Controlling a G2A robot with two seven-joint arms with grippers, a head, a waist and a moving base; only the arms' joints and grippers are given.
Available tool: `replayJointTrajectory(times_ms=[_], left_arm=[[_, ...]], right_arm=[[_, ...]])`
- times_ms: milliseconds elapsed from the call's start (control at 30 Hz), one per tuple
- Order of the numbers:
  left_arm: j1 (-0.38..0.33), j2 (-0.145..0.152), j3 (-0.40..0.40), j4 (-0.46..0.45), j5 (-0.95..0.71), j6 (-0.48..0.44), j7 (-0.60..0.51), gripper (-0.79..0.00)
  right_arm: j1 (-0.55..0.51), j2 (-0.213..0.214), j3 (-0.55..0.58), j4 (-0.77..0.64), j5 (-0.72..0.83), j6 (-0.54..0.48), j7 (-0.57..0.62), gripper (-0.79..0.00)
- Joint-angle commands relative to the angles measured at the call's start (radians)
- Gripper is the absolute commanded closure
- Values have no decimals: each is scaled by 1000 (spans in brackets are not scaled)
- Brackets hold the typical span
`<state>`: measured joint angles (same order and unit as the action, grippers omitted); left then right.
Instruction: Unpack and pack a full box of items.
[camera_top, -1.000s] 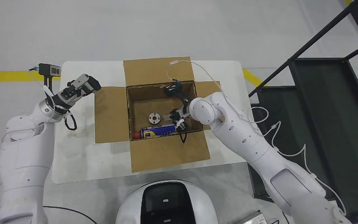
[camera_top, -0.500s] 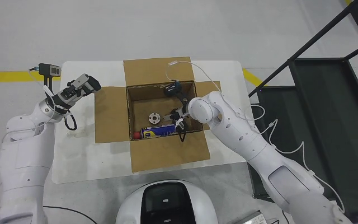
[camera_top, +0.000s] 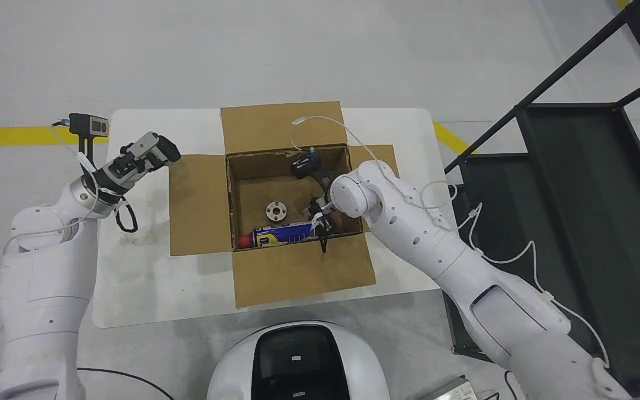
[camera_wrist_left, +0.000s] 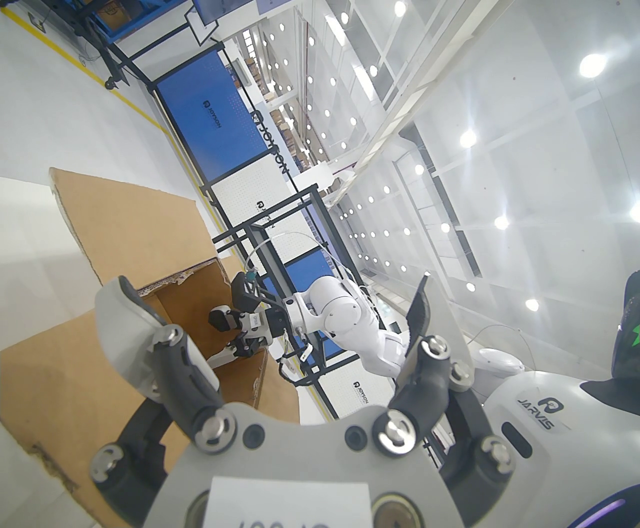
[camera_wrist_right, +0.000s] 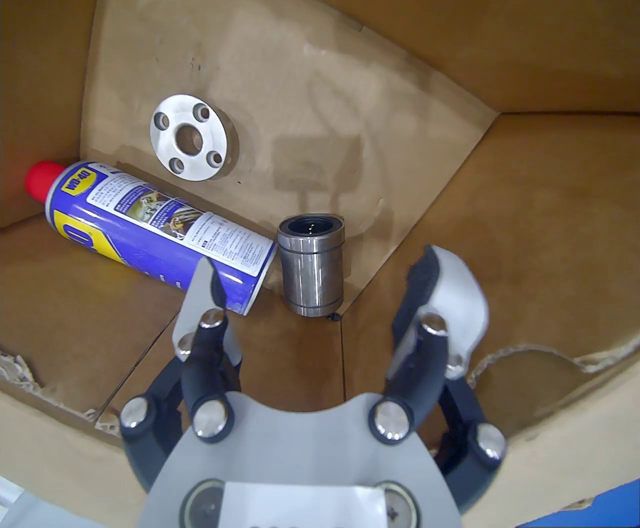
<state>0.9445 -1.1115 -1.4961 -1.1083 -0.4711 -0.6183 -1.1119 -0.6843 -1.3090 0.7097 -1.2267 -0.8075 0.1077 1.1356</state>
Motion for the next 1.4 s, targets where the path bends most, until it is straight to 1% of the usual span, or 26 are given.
replayJointTrajectory(times_ms=[0,67,100,133,233,267,400,500,600,633,867,967,1067,1100,1133,1167,1233,1267,1367], left_arm=[[0,0,0,0,0,0,0,-785],[0,0,0,0,0,0,0,-785],[0,0,0,0,0,0,0,-785],[0,0,0,0,0,0,0,-785],[0,0,0,0,0,0,0,-785],[0,0,0,0,0,0,0,-785],[0,0,0,0,0,0,0,-785],[0,0,0,0,0,0,0,-785],[0,0,0,0,0,0,0,-785],[0,0,0,0,0,0,0,-785],[0,0,0,0,0,0,0,-785],[0,0,0,0,0,0,0,-785],[0,0,0,0,0,0,0,-785],[0,0,0,0,0,0,0,-785],[0,0,0,0,0,0,0,-785],[0,0,0,0,0,0,0,-785],[0,0,0,0,0,0,0,-785],[0,0,0,0,0,0,0,-785],[0,0,0,0,0,0,0,-785]], right_arm=[[14,-11,-11,32,17,-5,6,-542],[26,-21,-21,64,31,-3,6,-480],[31,-26,-29,80,31,-4,7,-394],[37,-31,-36,95,36,-6,9,-360],[55,-48,-53,143,51,-15,6,-366],[60,-53,-55,159,61,-17,-1,-382],[82,-74,-70,220,85,-34,-14,-379],[95,-89,-81,256,102,-51,-26,-416],[106,-103,-91,294,112,-58,-33,-416],[110,-108,-95,306,115,-61,-33,-394],[136,-138,-112,388,133,-68,-39,-376],[146,-150,-117,421,139,-70,-36,-385],[153,-161,-121,456,146,-77,-42,-357],[156,-165,-122,467,151,-79,-45,-317],[158,-169,-122,478,155,-81,-48,-296],[161,-172,-123,487,157,-84,-51,-228],[167,-180,-125,506,161,-87,-57,-139],[169,-183,-126,513,162,-89,-60,0],[178,-192,-126,524,163,-95,-73,0]])
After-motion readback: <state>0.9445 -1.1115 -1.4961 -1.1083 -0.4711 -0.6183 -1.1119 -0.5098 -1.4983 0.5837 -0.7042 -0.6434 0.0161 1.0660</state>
